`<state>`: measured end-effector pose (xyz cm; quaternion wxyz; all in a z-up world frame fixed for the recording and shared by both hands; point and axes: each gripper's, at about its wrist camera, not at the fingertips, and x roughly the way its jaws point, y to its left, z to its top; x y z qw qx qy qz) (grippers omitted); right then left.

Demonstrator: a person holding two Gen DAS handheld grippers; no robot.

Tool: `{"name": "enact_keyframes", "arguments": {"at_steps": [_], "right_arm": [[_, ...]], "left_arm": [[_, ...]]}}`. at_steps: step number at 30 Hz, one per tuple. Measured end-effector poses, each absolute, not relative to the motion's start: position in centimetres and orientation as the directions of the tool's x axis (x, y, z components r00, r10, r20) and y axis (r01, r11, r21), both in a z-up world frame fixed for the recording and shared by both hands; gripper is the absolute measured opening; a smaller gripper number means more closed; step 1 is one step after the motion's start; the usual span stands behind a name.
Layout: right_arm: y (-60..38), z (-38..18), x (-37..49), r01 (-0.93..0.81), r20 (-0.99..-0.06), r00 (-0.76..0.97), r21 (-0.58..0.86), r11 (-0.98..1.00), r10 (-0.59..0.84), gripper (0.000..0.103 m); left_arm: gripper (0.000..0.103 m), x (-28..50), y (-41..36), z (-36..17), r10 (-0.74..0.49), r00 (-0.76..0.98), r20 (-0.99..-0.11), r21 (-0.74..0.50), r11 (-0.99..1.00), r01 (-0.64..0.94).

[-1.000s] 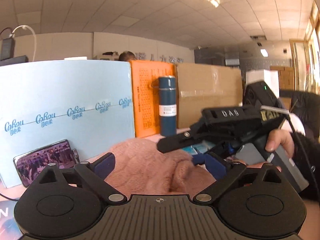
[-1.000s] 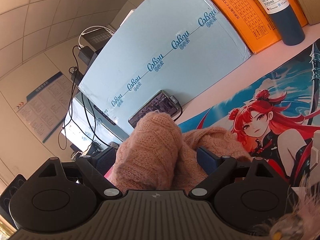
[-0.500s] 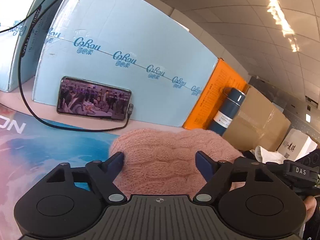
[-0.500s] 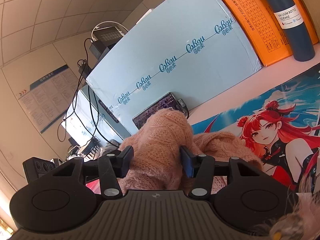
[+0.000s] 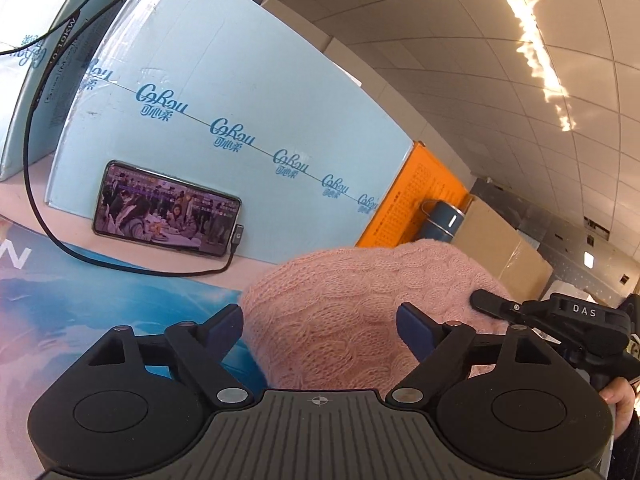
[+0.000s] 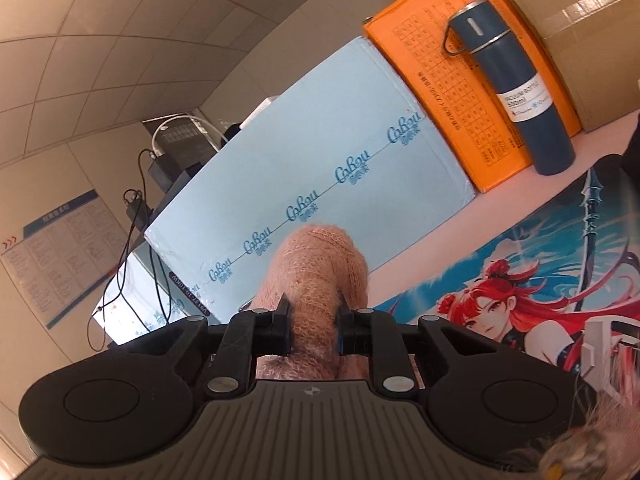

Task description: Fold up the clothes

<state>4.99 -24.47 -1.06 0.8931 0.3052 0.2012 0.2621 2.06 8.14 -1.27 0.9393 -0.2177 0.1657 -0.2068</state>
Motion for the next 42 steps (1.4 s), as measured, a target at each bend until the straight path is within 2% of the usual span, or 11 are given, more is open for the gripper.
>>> {"name": "enact_keyframes", "arguments": {"at_steps": [4, 9, 16, 19, 21, 22, 25, 30, 37, 38, 42], "right_arm": [[-26.7, -3.2, 4.5, -0.229, -0.283, 0.797, 0.676, 0.701, 0.533, 0.017], [-26.7, -5.8, 4.6, -0.157, -0.383, 0.791, 0.627, 0.763, 0.477, 0.017], [-25.0, -7.0, 4.3, -0.174, -0.431, 0.786, 0.533, 0.828, 0.443, 0.021], [-25.4, -7.1, 4.1, -0.163, -0.419, 0.792, 0.557, 0.814, 0.445, 0.031], [-26.0, -7.2, 4.0, -0.146, -0.403, 0.8, 0.589, 0.795, 0.446, 0.063], [-26.3, -7.1, 4.0, -0.138, -0.394, 0.806, 0.6, 0.788, 0.441, 0.067], [-26.7, -7.2, 4.0, -0.121, -0.387, 0.814, 0.618, 0.777, 0.434, 0.07], [-26.7, -7.2, 4.1, -0.126, -0.391, 0.806, 0.62, 0.775, 0.444, 0.076], [-25.4, -7.4, 4.3, -0.208, -0.381, 0.76, 0.625, 0.752, 0.527, 0.076], [-25.1, -7.4, 4.3, -0.222, -0.381, 0.75, 0.625, 0.748, 0.541, 0.074], [-23.6, -7.3, 4.5, -0.248, -0.387, 0.717, 0.636, 0.731, 0.58, 0.05]], "left_arm": [[0.09, 2.4, 6.7, -1.6, -0.456, 0.848, -0.27, -0.423, 0.848, 0.321], [0.093, 3.0, 5.8, -1.9, -0.416, 0.838, -0.354, -0.394, 0.879, 0.269], [0.096, 4.2, 5.3, -2.7, -0.298, 0.821, -0.486, -0.332, 0.933, 0.142], [0.098, 4.1, 5.7, -2.8, -0.311, 0.823, -0.474, -0.352, 0.924, 0.147], [0.097, 3.7, 5.9, -2.5, -0.335, 0.828, -0.45, -0.38, 0.911, 0.162], [0.097, 3.5, 5.9, -2.4, -0.352, 0.828, -0.437, -0.396, 0.901, 0.175], [0.098, 3.0, 6.0, -2.0, -0.404, 0.815, -0.414, -0.457, 0.867, 0.198], [0.098, 3.2, 4.8, -2.6, -0.481, 0.743, -0.466, -0.507, 0.833, 0.222], [0.102, 3.0, 3.1, -3.2, -0.546, 0.702, -0.457, -0.509, 0.808, 0.297], [0.102, 3.0, 3.1, -3.2, -0.547, 0.704, -0.454, -0.509, 0.807, 0.299], [0.101, 3.0, 3.0, -3.3, -0.538, 0.719, -0.441, -0.496, 0.813, 0.304]]}}
